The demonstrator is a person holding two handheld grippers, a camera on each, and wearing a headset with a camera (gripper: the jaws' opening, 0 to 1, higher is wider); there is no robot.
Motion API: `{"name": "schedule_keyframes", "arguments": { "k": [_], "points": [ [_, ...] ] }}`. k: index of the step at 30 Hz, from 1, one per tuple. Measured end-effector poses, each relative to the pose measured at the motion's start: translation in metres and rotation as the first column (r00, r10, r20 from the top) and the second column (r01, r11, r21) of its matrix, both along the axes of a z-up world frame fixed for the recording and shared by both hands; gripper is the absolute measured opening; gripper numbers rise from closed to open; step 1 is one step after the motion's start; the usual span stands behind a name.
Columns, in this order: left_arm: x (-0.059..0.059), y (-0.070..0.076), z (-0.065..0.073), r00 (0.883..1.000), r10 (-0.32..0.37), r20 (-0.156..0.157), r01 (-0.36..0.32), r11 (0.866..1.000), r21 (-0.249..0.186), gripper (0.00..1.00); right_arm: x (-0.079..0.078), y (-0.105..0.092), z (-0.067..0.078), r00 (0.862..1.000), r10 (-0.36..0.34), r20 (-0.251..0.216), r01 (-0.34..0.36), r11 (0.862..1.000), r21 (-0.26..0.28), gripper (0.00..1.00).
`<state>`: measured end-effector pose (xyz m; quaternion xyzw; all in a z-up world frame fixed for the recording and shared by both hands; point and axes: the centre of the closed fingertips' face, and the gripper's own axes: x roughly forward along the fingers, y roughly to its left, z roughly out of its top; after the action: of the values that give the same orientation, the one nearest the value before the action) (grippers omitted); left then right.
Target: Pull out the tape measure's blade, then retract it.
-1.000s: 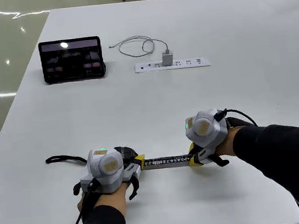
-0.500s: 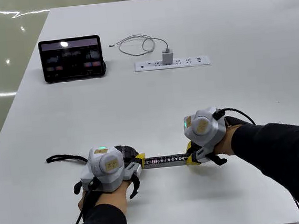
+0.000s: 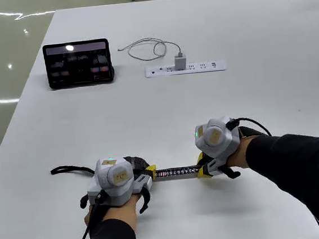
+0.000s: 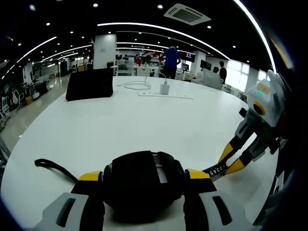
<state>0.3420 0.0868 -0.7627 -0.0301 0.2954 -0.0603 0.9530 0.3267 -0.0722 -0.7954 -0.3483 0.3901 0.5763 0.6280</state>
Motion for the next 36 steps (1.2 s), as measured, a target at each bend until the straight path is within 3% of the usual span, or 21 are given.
{"name": "schedule_keyframes", "arguments": {
  "k": [32,36],
  "points": [
    [0.0,0.0,0.0,1.0,-0.002,-0.013,0.001,1.0,-0.014,0.62,0.001,0.022,-0.002,1.0,0.0,0.003,0.0,0.999,0.046,0.11],
    [0.0,0.0,0.0,1.0,-0.001,-0.012,0.001,1.0,-0.014,0.62,-0.002,0.025,-0.001,1.0,0.011,0.025,-0.012,0.999,0.043,0.11]
  ]
}}
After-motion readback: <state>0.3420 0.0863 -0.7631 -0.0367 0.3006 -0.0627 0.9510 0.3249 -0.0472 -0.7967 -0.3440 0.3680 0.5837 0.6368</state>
